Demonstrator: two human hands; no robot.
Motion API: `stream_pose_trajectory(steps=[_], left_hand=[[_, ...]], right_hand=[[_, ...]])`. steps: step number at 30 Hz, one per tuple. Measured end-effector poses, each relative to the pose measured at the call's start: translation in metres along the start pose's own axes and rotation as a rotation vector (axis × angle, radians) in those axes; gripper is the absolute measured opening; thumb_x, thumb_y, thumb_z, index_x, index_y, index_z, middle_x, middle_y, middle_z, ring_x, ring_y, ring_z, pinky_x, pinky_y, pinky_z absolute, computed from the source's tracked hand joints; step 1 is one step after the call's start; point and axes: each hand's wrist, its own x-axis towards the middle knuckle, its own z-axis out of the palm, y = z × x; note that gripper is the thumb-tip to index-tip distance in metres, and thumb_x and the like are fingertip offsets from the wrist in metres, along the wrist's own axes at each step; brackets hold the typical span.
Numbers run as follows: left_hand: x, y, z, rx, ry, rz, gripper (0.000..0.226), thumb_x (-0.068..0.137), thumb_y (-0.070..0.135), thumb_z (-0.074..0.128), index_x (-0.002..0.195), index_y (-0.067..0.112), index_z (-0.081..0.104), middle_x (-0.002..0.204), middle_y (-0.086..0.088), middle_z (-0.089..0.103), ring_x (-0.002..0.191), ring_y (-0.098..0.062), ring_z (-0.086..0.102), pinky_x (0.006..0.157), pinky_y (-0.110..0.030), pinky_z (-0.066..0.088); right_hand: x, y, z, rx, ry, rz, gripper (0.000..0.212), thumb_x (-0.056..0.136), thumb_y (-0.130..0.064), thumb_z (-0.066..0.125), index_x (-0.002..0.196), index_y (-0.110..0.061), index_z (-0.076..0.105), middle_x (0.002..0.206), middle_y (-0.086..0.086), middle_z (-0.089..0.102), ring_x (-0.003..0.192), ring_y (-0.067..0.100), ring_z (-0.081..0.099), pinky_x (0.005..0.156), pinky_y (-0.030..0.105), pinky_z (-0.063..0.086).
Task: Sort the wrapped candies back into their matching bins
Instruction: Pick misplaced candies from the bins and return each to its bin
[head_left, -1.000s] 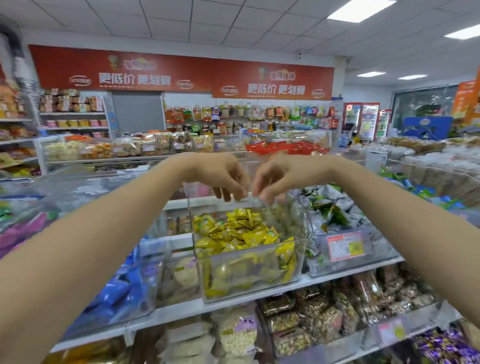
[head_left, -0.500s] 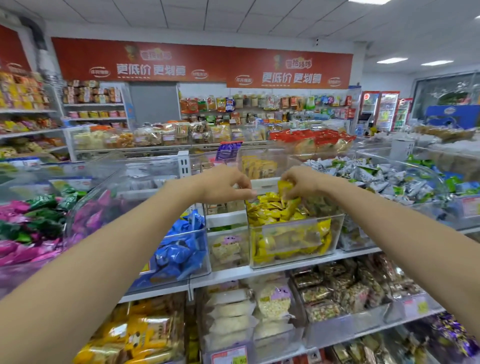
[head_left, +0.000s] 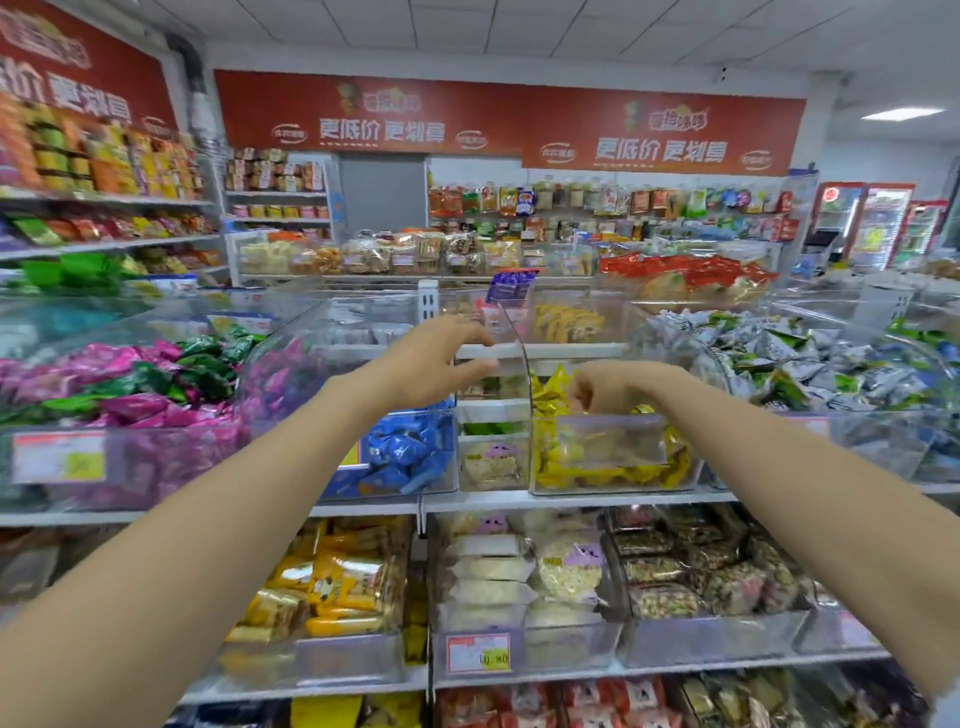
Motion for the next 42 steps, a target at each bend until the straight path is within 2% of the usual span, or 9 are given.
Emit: stream_pose_trajectory(steps=[4, 9, 14, 19, 24, 26, 33, 38, 42], left_hand=[[-0.023, -0.006, -0.015, -0.079, 0.152, -0.096, 0.029, 0.099, 0.032, 0.051, 0.123, 0.019, 0.061, 0.127, -0.002, 0.059, 0.118, -0.018, 0.053, 0.093, -0.030, 0.039], [-0.064, -0.040, -0.028, 0.007, 0.240, -0.243, 0.026, 0.099, 0.031, 0.051, 0.116, 0.017, 0.064, 0.118, -0.003, 0.062, 0.110, -0.022, 0.055, 0.085, -0.034, 0.041], [-0.101, -0.086, -0.033, 0.283, 0.181, -0.310, 0.041, 0.097, 0.039, 0.050, 0.126, 0.012, 0.061, 0.130, -0.014, 0.058, 0.123, -0.032, 0.048, 0.098, -0.042, 0.039], [-0.124, -0.120, -0.041, 0.272, 0.113, -0.179, 0.039, 0.098, 0.036, 0.050, 0.125, 0.009, 0.062, 0.144, -0.013, 0.049, 0.137, -0.030, 0.039, 0.111, -0.042, 0.032], [-0.131, -0.149, -0.058, 0.187, 0.035, 0.019, 0.038, 0.099, 0.035, 0.049, 0.128, 0.013, 0.060, 0.144, -0.006, 0.048, 0.134, -0.023, 0.040, 0.110, -0.039, 0.033], [-0.134, -0.159, -0.063, 0.175, -0.009, 0.081, 0.040, 0.099, 0.038, 0.048, 0.132, 0.017, 0.057, 0.152, -0.001, 0.040, 0.139, -0.020, 0.034, 0.114, -0.037, 0.029], [-0.128, -0.181, -0.070, 0.130, -0.003, 0.222, 0.048, 0.100, 0.040, 0.046, 0.143, 0.019, 0.046, 0.156, -0.001, 0.034, 0.140, -0.019, 0.033, 0.111, -0.031, 0.026], [-0.114, -0.191, -0.077, 0.111, -0.048, 0.250, 0.053, 0.099, 0.045, 0.044, 0.145, 0.019, 0.043, 0.154, 0.000, 0.037, 0.139, -0.017, 0.034, 0.112, -0.031, 0.027], [-0.101, -0.200, -0.081, -0.008, -0.097, 0.239, 0.050, 0.098, 0.047, 0.045, 0.140, 0.021, 0.050, 0.145, 0.000, 0.048, 0.131, -0.015, 0.042, 0.105, -0.028, 0.033]], right_hand=[[-0.002, 0.011, -0.012, 0.139, 0.365, -0.040, 0.010, 0.085, -0.020, 0.071, 0.091, -0.011, 0.072, 0.083, -0.002, 0.067, 0.080, 0.014, 0.061, 0.075, 0.027, 0.048], [-0.024, -0.049, -0.054, 0.324, 0.721, -0.347, 0.019, 0.092, -0.027, 0.063, 0.100, -0.011, 0.071, 0.091, 0.002, 0.069, 0.079, 0.011, 0.060, 0.072, 0.023, 0.048], [-0.020, -0.143, -0.046, 0.212, 0.444, -0.533, 0.023, 0.092, -0.028, 0.063, 0.109, -0.014, 0.070, 0.101, -0.005, 0.068, 0.088, 0.008, 0.061, 0.074, 0.016, 0.045], [0.014, -0.194, -0.039, 0.011, 0.412, -0.349, 0.028, 0.091, -0.025, 0.064, 0.117, -0.014, 0.067, 0.115, 0.002, 0.068, 0.103, 0.017, 0.062, 0.081, 0.024, 0.044], [0.050, -0.225, -0.028, 0.183, -0.041, -0.078, 0.046, 0.096, -0.020, 0.058, 0.140, -0.019, 0.046, 0.144, 0.005, 0.044, 0.120, 0.024, 0.053, 0.086, 0.035, 0.054], [0.064, -0.231, -0.020, 0.176, -0.126, 0.016, 0.042, 0.098, -0.009, 0.050, 0.139, -0.015, 0.046, 0.144, 0.009, 0.042, 0.104, 0.020, 0.058, 0.068, 0.026, 0.054], [0.067, -0.237, -0.022, 0.504, 0.120, -0.084, 0.019, 0.087, -0.025, 0.070, 0.098, -0.011, 0.065, 0.085, -0.002, 0.062, 0.062, 0.001, 0.055, 0.061, 0.022, 0.045], [0.081, -0.223, -0.035, 0.535, 0.153, 0.080, 0.044, 0.089, -0.051, 0.059, 0.123, -0.023, 0.057, 0.116, -0.006, 0.057, 0.101, 0.013, 0.058, 0.079, 0.029, 0.054], [0.112, -0.211, -0.032, 0.379, 0.048, 0.212, 0.048, 0.098, -0.029, 0.052, 0.144, -0.021, 0.040, 0.148, 0.001, 0.039, 0.127, 0.022, 0.047, 0.093, 0.033, 0.052]])
